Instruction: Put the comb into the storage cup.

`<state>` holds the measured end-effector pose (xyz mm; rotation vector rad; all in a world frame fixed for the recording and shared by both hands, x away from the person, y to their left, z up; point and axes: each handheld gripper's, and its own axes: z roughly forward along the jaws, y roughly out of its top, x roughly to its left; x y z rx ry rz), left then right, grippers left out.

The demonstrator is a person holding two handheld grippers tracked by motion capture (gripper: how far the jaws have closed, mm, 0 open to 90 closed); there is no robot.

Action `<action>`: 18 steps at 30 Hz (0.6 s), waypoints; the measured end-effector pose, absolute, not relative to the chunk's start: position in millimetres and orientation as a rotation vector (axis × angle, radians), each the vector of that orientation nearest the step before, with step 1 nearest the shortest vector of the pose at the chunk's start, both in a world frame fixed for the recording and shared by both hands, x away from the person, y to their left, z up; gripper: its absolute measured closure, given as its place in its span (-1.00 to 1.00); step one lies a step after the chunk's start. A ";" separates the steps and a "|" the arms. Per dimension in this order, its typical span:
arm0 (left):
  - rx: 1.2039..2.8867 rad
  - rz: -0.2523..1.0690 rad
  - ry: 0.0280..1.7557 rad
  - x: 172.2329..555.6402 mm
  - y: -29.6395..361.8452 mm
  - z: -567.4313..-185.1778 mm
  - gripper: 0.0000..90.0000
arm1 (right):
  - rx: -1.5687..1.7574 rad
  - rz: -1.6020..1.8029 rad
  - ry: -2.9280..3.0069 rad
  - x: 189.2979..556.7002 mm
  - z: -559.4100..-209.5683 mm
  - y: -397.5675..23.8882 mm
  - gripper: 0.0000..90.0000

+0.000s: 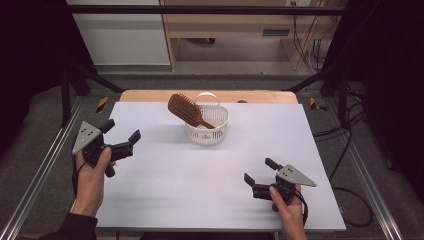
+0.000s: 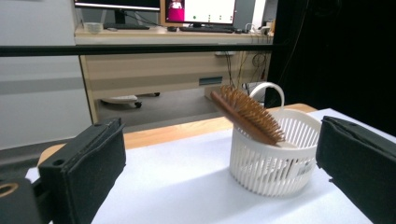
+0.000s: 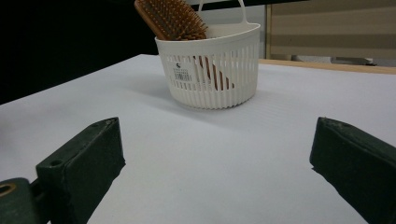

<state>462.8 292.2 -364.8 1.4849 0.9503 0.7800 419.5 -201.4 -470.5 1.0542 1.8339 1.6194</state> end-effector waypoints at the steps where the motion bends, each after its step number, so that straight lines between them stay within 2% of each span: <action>1: 1.483 0.775 0.956 462.2 293.2 -367.7 -0.96 | 1.051 1.623 1.835 419.2 -470.4 -201.3 -0.93; 12: 1.525 0.799 0.983 453.6 297.8 -392.5 -0.96 | 1.038 1.627 1.840 418.5 -470.3 -200.3 -0.93; 18: 1.501 0.764 1.007 446.8 301.8 -399.2 -0.96 | 1.023 1.631 1.846 418.1 -470.3 -199.4 -0.93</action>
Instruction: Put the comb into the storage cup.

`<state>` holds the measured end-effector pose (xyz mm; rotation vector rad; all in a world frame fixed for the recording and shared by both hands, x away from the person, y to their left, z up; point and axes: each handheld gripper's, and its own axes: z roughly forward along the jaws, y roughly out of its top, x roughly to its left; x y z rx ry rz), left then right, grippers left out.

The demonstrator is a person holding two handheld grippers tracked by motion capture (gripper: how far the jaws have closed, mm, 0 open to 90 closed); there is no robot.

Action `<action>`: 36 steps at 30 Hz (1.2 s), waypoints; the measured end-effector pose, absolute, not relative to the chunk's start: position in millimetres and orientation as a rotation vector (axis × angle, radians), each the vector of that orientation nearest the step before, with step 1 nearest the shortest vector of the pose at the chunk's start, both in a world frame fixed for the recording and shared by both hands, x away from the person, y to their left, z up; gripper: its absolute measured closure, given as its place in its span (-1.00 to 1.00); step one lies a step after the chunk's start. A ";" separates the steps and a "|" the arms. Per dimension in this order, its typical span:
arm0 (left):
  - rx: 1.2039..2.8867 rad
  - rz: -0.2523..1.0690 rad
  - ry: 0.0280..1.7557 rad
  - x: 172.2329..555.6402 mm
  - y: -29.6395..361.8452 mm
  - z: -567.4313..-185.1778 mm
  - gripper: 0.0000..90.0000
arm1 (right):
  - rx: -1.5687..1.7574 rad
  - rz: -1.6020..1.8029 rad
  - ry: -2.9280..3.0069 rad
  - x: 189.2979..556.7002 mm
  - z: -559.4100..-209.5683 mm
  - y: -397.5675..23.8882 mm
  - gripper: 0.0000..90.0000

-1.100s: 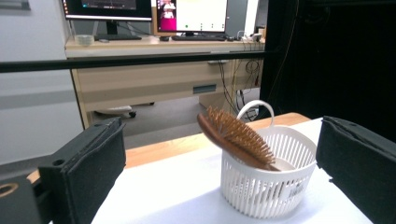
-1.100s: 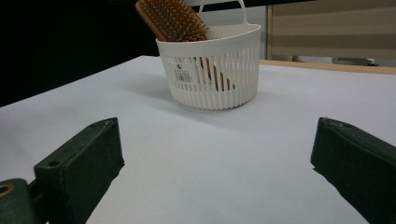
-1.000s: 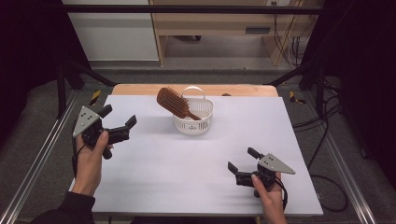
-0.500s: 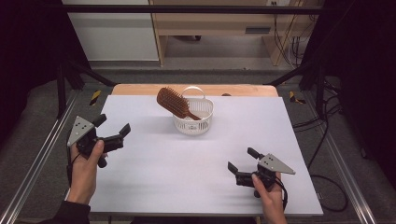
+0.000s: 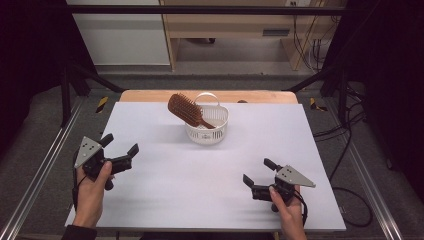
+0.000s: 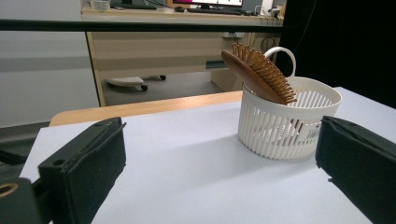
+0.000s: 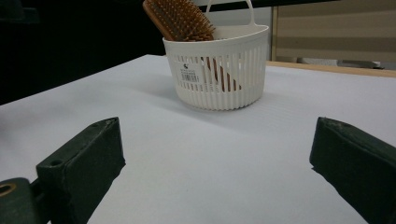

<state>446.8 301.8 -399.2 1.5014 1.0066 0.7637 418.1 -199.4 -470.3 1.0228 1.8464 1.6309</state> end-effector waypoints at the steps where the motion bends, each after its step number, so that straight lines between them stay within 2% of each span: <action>1: 1.498 0.765 1.006 445.5 302.6 -400.1 -0.96 | 1.022 1.630 1.846 418.1 -470.4 -199.3 -0.93; 10: 1.451 0.782 1.010 428.0 314.0 -410.3 -0.96 | 0.994 1.592 1.865 416.1 -470.1 -195.3 -0.93; 22: 1.478 0.889 0.951 399.5 328.9 -385.0 -0.98 | 0.892 1.564 1.793 411.8 -453.9 -197.4 -0.92; 36: 1.413 0.922 0.927 382.0 337.8 -416.8 -0.98 | 0.877 1.506 1.779 406.8 -449.4 -226.7 -0.93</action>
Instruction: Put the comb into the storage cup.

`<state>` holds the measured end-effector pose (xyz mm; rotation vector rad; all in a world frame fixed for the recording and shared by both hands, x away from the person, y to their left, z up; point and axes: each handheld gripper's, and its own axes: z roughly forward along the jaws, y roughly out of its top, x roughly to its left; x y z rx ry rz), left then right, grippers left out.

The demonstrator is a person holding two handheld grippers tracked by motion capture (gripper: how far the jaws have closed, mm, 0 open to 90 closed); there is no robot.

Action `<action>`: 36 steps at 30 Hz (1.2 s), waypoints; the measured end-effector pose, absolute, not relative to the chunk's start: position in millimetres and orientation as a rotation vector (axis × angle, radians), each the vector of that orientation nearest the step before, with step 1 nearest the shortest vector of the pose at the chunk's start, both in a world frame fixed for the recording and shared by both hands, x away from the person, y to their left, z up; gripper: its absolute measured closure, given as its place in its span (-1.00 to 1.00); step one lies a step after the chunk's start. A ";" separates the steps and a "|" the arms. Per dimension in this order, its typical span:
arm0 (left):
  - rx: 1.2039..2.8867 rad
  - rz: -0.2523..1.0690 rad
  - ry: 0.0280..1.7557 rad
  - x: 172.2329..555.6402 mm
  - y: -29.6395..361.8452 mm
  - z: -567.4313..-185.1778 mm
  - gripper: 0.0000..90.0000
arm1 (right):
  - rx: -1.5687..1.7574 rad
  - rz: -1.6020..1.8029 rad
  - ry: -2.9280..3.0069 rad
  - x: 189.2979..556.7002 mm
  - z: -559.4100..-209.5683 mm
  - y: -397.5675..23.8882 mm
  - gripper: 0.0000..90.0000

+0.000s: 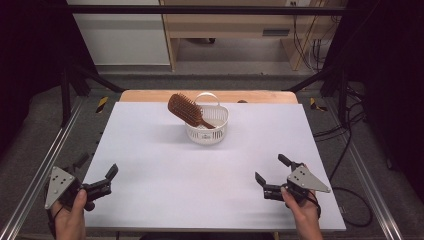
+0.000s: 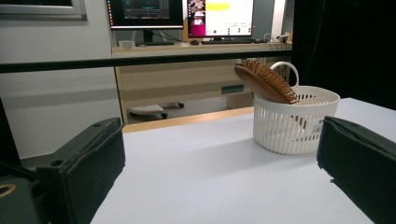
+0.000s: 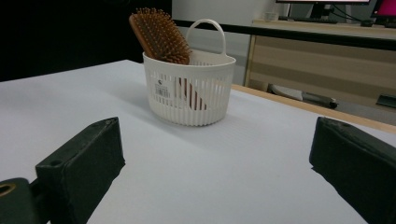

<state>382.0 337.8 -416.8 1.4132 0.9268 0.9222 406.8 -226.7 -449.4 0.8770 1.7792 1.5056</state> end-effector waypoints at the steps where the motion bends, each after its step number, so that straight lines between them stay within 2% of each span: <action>1: 1.415 0.920 0.928 382.1 338.1 -419.5 -0.97 | 0.875 1.503 1.776 406.2 -449.4 -229.0 -0.93; 18: 1.453 0.835 0.955 380.9 335.8 -452.2 -0.95 | 0.905 1.484 1.781 397.3 -458.4 -248.9 -0.93; 36: 1.525 0.747 0.943 381.6 309.0 -464.5 -0.95 | 0.917 1.512 1.802 398.8 -469.0 -251.5 -0.94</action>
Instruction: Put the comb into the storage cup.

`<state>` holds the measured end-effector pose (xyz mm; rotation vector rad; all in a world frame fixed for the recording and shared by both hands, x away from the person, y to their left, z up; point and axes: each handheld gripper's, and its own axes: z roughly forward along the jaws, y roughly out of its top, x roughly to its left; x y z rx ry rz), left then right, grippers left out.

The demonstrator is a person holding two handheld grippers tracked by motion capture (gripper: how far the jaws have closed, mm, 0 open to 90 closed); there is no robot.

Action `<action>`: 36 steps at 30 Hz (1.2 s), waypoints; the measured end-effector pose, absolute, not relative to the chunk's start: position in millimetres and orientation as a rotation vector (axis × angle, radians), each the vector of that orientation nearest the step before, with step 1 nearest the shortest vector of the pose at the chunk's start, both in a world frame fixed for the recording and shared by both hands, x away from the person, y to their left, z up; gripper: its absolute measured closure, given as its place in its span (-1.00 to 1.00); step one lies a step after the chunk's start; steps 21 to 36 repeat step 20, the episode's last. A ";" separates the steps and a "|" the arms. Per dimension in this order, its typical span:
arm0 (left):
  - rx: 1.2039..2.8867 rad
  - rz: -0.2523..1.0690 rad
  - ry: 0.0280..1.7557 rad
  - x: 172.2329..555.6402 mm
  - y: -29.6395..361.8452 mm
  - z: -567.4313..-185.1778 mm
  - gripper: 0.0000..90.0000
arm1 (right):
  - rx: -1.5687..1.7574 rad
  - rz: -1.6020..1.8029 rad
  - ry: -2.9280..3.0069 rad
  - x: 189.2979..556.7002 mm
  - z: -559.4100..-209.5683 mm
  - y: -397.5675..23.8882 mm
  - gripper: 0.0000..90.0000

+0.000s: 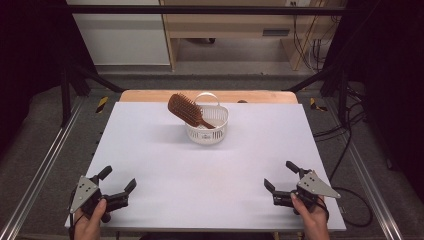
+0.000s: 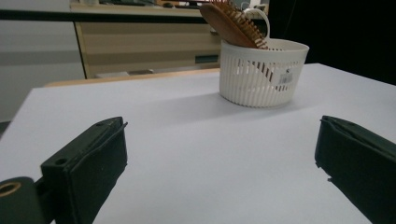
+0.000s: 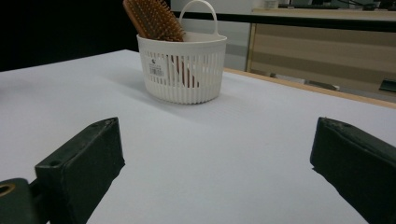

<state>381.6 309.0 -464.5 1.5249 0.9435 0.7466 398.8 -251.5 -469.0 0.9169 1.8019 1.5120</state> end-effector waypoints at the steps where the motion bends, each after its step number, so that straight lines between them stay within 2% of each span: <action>1: 1.529 0.746 0.940 381.6 306.9 -465.1 -0.95 | 0.919 1.511 1.802 399.1 -469.4 -251.0 -0.95; 12: 1.537 0.673 0.955 385.5 282.8 -467.7 -0.94 | 0.915 1.558 1.837 405.7 -472.2 -246.0 -0.89; 20: 1.563 0.715 0.927 385.8 276.6 -473.2 -0.94 | 0.945 1.508 1.854 411.7 -474.9 -238.4 -0.88; 36: 1.563 0.715 0.927 385.8 276.6 -473.2 -0.94 | 0.945 1.508 1.854 411.7 -474.9 -238.4 -0.88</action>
